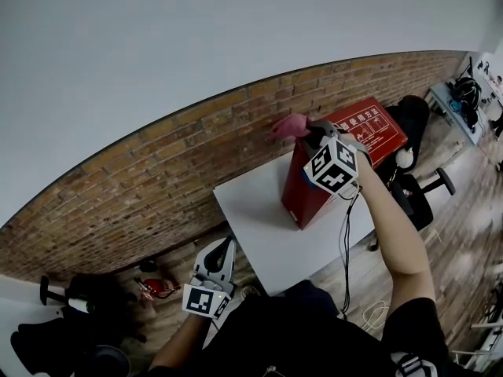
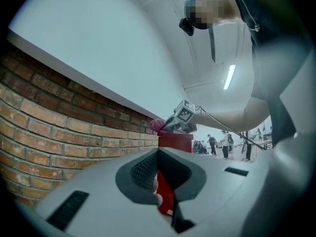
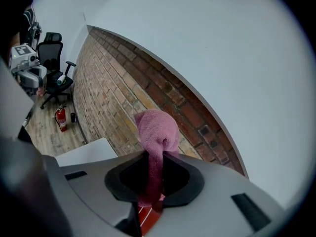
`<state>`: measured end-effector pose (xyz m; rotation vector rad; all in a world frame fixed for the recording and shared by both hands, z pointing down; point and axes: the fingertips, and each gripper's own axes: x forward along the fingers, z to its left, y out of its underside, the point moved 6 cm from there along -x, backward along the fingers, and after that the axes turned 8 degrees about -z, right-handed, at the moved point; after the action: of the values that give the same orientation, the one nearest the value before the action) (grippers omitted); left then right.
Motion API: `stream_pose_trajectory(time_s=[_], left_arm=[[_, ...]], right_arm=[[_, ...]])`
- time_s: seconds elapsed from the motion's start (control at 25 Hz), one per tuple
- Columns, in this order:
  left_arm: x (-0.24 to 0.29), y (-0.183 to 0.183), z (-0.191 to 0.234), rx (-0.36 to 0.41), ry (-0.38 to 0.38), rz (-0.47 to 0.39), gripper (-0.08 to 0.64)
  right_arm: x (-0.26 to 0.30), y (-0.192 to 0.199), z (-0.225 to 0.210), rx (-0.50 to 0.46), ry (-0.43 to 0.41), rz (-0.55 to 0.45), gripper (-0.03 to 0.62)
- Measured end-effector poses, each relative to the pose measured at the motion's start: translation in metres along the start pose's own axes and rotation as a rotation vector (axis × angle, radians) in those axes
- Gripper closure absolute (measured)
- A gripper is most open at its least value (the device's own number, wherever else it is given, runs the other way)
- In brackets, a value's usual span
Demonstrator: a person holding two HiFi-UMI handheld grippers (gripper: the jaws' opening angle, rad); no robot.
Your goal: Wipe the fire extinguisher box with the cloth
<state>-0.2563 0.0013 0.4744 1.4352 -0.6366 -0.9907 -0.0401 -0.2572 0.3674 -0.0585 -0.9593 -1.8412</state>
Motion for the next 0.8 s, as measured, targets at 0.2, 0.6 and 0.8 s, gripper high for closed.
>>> stream_pose_trajectory(time_s=[0.2,0.6,0.8], left_arm=[[0.009,0.002,0.004,-0.012,-0.036,0.004,0.512],[0.032,0.011,-0.023,-0.018,-0.053,0.005,0.511],[0.043,0.014,-0.035,-0.01,-0.045,0.011,0.512]], right_arm=[[0.0,0.002,-0.004,0.022,-0.016,0.0,0.523],[-0.004,0.034,-0.026,0.039,-0.013,0.02,0.523],[-0.006,0.048,-0.04,0.039,-0.013,0.02,0.523]])
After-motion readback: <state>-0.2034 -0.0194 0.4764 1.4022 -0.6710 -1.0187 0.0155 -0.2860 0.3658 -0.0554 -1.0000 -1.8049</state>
